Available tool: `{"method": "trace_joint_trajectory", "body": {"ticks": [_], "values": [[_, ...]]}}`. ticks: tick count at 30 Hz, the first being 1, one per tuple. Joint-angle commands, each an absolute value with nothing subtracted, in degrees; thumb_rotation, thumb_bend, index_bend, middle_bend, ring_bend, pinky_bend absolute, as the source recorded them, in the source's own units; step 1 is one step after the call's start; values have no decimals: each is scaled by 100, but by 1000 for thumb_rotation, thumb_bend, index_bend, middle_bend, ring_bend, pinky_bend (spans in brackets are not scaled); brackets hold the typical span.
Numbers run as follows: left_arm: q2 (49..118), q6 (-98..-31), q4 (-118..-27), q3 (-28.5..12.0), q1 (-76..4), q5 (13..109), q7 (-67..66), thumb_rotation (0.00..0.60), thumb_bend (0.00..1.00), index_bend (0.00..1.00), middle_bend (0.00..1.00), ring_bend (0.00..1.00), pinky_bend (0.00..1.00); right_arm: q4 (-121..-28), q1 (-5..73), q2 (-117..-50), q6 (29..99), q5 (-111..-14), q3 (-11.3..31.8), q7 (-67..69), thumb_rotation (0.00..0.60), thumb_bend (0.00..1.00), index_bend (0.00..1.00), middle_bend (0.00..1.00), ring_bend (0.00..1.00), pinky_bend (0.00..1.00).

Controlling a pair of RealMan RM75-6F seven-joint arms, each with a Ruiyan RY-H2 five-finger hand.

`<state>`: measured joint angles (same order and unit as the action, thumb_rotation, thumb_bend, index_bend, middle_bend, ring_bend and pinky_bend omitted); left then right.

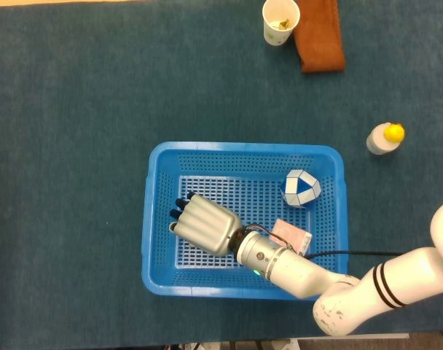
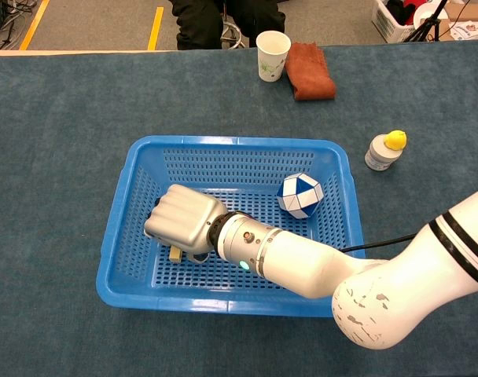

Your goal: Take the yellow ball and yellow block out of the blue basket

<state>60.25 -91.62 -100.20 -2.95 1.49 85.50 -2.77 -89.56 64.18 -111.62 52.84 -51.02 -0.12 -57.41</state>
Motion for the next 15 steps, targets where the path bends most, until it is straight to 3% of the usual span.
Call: {"method": "trace_joint_trajectory", "body": {"ticks": [1,15], "values": [[6014,-9147,-10012,-296,145,8539,-254,600,248,291,342,232,227,-8944,6407,-11176,5295,-5107,-5,-5742,600,259,496,377,282,429],[5985,-9160,-9983,-283,160,8538,-165,600,248,292,341,232,227,-8874,6353,-11292,5382,-5162,-10,-5895,600,304,514,380,290,429]]}}
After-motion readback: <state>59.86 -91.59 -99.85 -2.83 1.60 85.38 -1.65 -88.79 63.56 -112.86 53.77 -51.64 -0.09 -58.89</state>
